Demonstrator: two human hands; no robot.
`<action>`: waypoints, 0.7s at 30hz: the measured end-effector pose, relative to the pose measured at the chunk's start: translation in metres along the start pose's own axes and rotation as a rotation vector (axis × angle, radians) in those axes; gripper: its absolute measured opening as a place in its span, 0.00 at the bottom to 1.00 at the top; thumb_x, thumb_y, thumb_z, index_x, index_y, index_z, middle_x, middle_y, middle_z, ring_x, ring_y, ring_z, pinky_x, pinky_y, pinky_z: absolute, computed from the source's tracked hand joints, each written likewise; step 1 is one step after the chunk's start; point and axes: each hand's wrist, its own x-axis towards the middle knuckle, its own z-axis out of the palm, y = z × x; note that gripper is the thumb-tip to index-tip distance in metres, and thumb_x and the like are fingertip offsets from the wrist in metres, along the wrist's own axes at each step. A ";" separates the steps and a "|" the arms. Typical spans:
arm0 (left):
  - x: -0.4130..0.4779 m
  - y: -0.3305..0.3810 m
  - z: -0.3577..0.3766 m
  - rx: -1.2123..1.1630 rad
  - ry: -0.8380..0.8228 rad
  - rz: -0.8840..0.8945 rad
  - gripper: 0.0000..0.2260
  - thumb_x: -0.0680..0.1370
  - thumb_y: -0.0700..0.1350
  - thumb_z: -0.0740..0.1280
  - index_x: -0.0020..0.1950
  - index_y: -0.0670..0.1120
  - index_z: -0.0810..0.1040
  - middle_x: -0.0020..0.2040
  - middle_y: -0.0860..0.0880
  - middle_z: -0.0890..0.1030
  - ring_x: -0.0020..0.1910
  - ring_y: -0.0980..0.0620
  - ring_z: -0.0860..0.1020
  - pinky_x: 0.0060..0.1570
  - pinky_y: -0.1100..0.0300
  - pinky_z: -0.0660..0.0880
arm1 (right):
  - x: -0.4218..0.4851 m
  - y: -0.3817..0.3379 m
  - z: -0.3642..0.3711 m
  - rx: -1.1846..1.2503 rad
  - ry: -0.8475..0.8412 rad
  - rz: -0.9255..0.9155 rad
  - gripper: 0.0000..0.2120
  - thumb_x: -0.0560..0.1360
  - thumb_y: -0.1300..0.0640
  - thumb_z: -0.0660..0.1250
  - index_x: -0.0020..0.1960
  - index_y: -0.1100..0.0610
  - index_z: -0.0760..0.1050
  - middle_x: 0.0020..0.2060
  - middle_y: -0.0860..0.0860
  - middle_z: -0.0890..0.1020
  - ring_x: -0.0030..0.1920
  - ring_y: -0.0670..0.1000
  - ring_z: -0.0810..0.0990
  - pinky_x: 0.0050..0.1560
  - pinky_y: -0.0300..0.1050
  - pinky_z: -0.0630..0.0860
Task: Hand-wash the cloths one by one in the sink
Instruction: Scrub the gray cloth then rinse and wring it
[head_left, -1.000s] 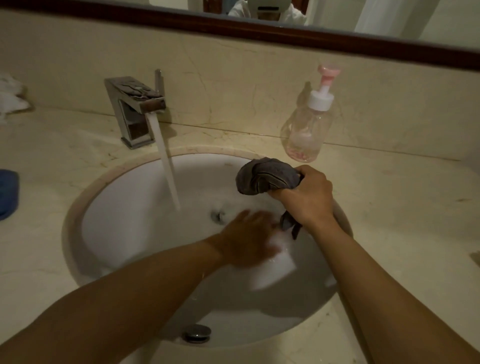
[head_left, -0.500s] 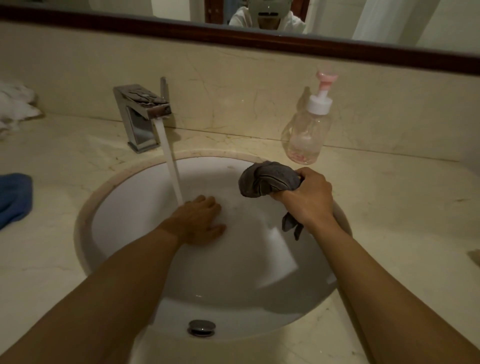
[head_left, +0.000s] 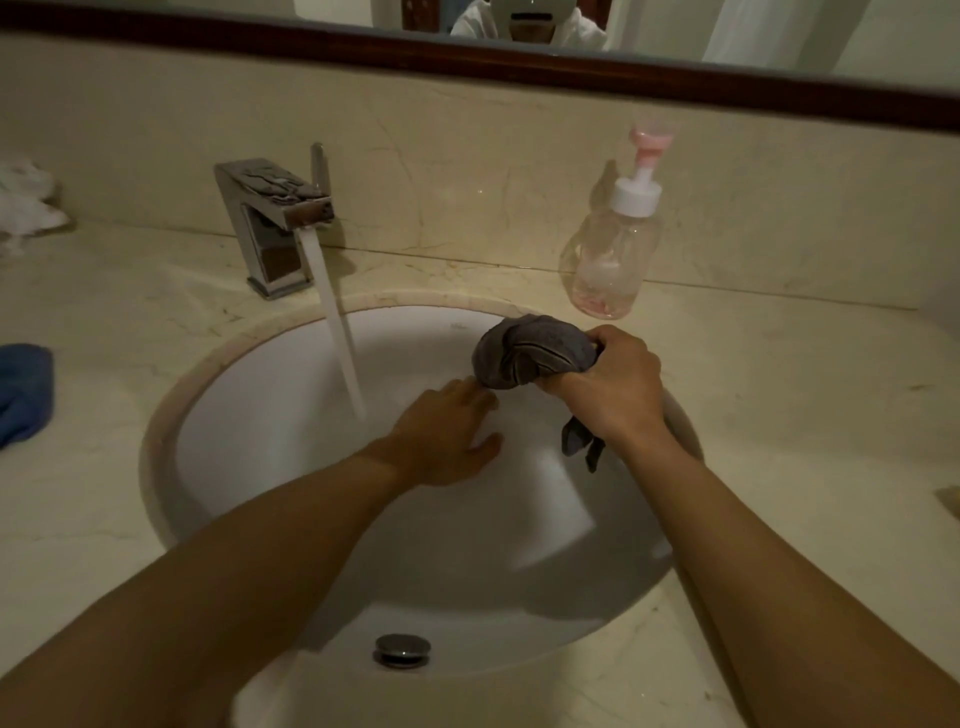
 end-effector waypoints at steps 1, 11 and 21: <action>0.001 0.012 0.003 -0.030 -0.013 0.067 0.26 0.81 0.60 0.60 0.74 0.46 0.68 0.72 0.44 0.70 0.67 0.43 0.71 0.64 0.52 0.69 | 0.000 0.000 0.000 -0.006 -0.001 0.001 0.17 0.67 0.51 0.79 0.53 0.54 0.81 0.43 0.51 0.84 0.46 0.55 0.82 0.44 0.46 0.76; 0.003 0.049 0.034 0.125 -0.044 0.248 0.30 0.80 0.60 0.46 0.66 0.42 0.75 0.64 0.40 0.76 0.60 0.39 0.74 0.63 0.44 0.69 | 0.001 -0.002 0.001 -0.050 -0.002 0.005 0.19 0.66 0.51 0.80 0.53 0.54 0.82 0.45 0.53 0.85 0.46 0.56 0.83 0.49 0.53 0.81; -0.023 -0.047 -0.006 0.444 -0.250 -0.487 0.20 0.82 0.42 0.50 0.68 0.41 0.75 0.67 0.39 0.75 0.67 0.37 0.73 0.67 0.40 0.67 | 0.000 -0.003 -0.002 -0.029 -0.012 0.035 0.18 0.66 0.52 0.80 0.53 0.54 0.81 0.43 0.52 0.85 0.46 0.56 0.83 0.49 0.52 0.82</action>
